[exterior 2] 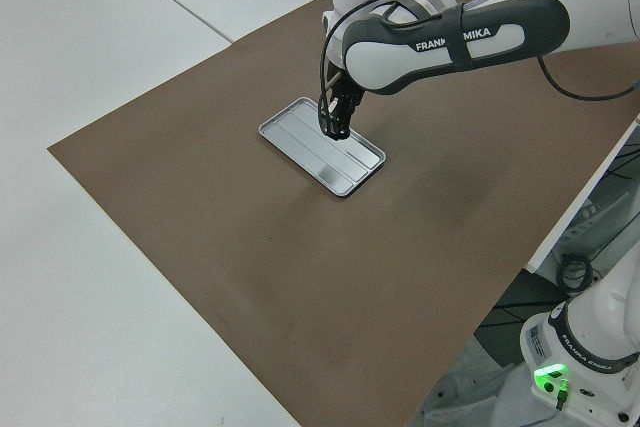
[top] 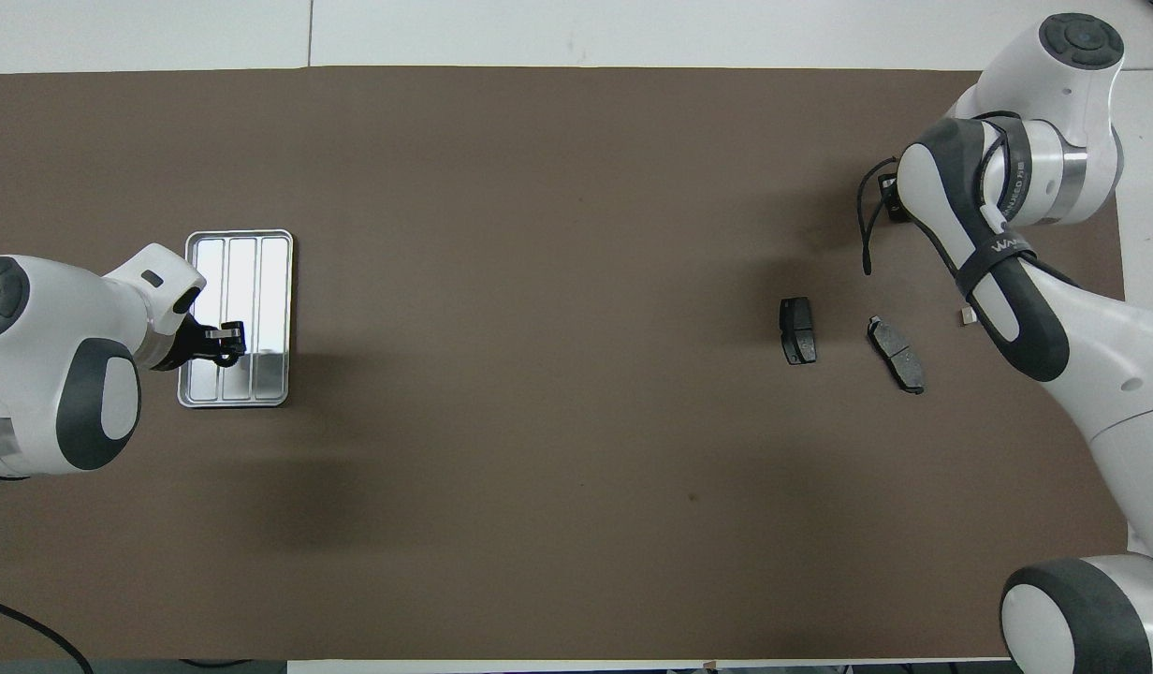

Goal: Pick bearing gear from pile to tray
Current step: 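Release the bearing in the tray while the right gripper grasps the small gear, then carry the small black gear with the right gripper toward the table center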

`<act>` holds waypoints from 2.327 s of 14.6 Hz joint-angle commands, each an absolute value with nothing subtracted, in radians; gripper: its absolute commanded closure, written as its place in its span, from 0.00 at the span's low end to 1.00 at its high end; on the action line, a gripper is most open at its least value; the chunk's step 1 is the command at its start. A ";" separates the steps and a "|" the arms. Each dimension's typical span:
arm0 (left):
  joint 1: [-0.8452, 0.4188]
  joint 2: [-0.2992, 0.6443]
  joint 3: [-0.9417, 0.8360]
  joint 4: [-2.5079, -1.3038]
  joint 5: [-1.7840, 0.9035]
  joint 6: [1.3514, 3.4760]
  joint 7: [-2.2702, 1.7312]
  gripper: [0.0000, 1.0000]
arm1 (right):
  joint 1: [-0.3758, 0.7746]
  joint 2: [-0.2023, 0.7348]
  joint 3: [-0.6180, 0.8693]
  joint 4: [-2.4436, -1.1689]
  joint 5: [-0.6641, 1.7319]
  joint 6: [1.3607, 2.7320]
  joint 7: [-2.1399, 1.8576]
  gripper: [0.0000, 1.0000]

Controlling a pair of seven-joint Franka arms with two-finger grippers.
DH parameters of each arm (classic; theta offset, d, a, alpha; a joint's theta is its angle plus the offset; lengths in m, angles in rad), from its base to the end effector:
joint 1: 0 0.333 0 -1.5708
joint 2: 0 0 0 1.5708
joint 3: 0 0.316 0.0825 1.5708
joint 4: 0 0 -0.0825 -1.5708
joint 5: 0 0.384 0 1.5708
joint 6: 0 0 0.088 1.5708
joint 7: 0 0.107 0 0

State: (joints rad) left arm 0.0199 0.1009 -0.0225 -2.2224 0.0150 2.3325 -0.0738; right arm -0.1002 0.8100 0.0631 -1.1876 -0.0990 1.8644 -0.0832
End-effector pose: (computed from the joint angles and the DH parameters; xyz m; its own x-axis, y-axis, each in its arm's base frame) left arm 0.5396 -0.0011 0.3307 0.9981 0.0609 0.0098 0.0610 -0.9981 -0.0080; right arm 0.7412 -0.0477 0.2903 0.9889 0.0616 -0.1349 0.0666 -0.9972 0.0334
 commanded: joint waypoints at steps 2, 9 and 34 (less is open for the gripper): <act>0.028 0.120 -0.023 -2.235 0.021 2.375 -0.040 1.00 | -0.077 0.792 0.064 -1.121 -0.100 1.740 -0.089 0.96; 0.023 0.164 -0.023 -2.238 0.021 2.419 -0.034 1.00 | 0.079 0.674 0.052 -1.120 0.003 1.623 0.238 0.98; 0.023 -0.008 -0.021 -1.971 0.021 1.965 -0.041 0.00 | 0.698 0.799 0.014 -1.066 0.084 1.914 1.500 1.00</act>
